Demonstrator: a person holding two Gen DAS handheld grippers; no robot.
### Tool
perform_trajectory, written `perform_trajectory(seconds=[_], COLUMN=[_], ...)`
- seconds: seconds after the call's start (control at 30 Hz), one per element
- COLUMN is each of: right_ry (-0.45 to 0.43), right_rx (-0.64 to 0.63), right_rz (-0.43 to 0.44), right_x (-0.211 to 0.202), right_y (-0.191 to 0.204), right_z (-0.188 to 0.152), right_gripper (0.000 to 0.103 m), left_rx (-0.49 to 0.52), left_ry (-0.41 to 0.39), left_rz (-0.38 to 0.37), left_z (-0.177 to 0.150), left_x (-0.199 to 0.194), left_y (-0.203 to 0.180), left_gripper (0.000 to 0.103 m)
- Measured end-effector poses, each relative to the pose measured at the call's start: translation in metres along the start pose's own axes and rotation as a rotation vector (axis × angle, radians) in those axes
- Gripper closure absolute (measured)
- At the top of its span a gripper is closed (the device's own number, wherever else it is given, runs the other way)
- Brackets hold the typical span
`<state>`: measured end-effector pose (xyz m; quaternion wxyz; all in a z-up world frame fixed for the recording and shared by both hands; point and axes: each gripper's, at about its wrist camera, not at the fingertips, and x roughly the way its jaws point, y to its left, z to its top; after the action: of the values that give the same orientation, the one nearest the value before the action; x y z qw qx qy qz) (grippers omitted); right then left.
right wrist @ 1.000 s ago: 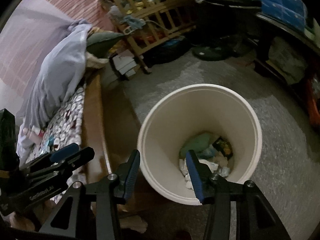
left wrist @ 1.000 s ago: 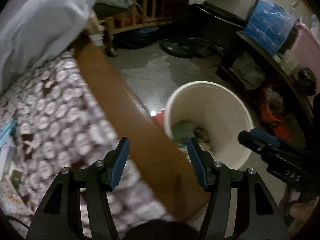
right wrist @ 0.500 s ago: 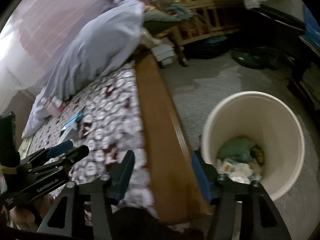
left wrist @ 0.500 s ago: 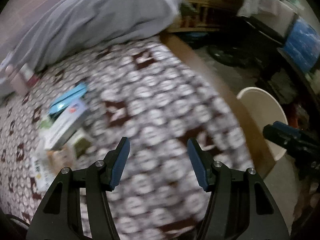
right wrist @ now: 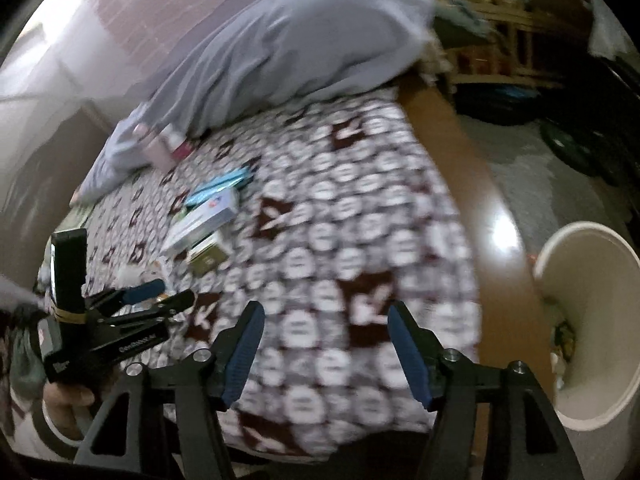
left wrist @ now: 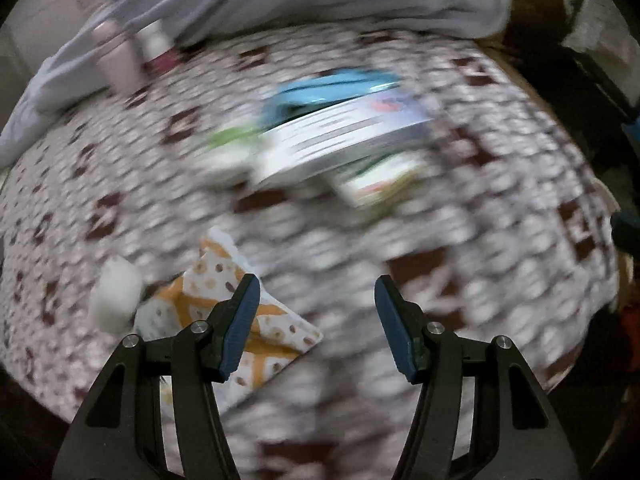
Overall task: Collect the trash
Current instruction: 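Move both tools back to the bed over the snack bag and sponge, then grasp the orange-white snack bag with the left tool while the right tool grasps the white sponge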
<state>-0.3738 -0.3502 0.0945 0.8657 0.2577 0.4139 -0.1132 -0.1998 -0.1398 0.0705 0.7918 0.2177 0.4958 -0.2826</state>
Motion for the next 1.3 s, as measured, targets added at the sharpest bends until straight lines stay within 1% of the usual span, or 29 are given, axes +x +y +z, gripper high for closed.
perform_trajectory(seconds=[0.17,0.2,0.3,0.37,0.4,0.43,0.5,0.6,0.67,0.7,0.8,0.87,0.97,1.07,1.1,1.17,1.27,1.3], right_ry=[0.053,0.059,0.071,0.085,0.100,0.112,0.118,0.118,0.101,0.104,0.145,0.153,0.153,0.153,0.148,0.137,0.085,0.071], right_rx=[-0.078,-0.089,-0.129,-0.190,-0.220,-0.241,-0.239,-0.268,-0.294,-0.285,-0.198,-0.164,-0.137,-0.136,-0.143,-0.170,-0.193,-0.195], right_rz=[0.044,0.053,0.067,0.064,0.053,0.039,0.036,0.064,0.027,0.018,0.075,0.070,0.093,0.134,0.134,0.103,0.094,0.092], right_x=[0.040,0.047,0.070,0.085,0.091,0.096,0.102,0.104,0.104,0.105,0.113,0.119,0.134,0.157,0.162,0.171,0.158,0.152], right_y=[0.042,0.048,0.070,0.089,0.096,0.102,0.110,0.124,0.128,0.127,0.109,0.104,0.105,0.119,0.124,0.134,0.139,0.138], right_z=[0.013,0.016,0.029,0.040,0.044,0.049,0.056,0.054,0.051,0.051,0.057,0.064,0.081,0.102,0.108,0.118,0.120,0.119], right_gripper=[0.039,0.039,0.039,0.038,0.035,0.034,0.034,0.034,0.034,0.034,0.034,0.034,0.034,0.034,0.034,0.034,0.034,0.034], left_rx=[-0.077,-0.096,-0.148,-0.175,-0.182,-0.187,-0.198,-0.209,-0.212,-0.212,-0.208,-0.204,-0.201,-0.186,-0.184,-0.182,-0.167,-0.166], left_ry=[0.032,0.031,0.017,0.002,-0.004,-0.011,-0.020,-0.019,-0.003,0.009,0.048,0.079,0.128,0.163,0.169,0.166,0.145,0.135], left_rz=[0.093,0.099,0.073,0.047,0.044,0.043,0.050,0.055,0.051,0.046,0.019,-0.012,-0.047,-0.049,-0.052,-0.074,-0.105,-0.122], left_z=[-0.024,-0.027,-0.031,-0.033,-0.033,-0.032,-0.032,-0.036,-0.044,-0.049,-0.065,-0.075,-0.086,-0.090,-0.090,-0.089,-0.083,-0.079], left_x=[-0.007,-0.010,-0.024,-0.036,-0.040,-0.045,-0.052,-0.059,-0.058,-0.058,-0.054,-0.047,-0.034,-0.018,-0.014,-0.012,-0.008,-0.006], left_y=[0.075,0.088,0.114,0.127,0.130,0.135,0.146,0.162,0.172,0.174,0.175,0.171,0.162,0.154,0.152,0.150,0.148,0.149], left_gripper=[0.045,0.045,0.044,0.045,0.044,0.044,0.044,0.044,0.044,0.044,0.044,0.044,0.044,0.044,0.044,0.044,0.045,0.050])
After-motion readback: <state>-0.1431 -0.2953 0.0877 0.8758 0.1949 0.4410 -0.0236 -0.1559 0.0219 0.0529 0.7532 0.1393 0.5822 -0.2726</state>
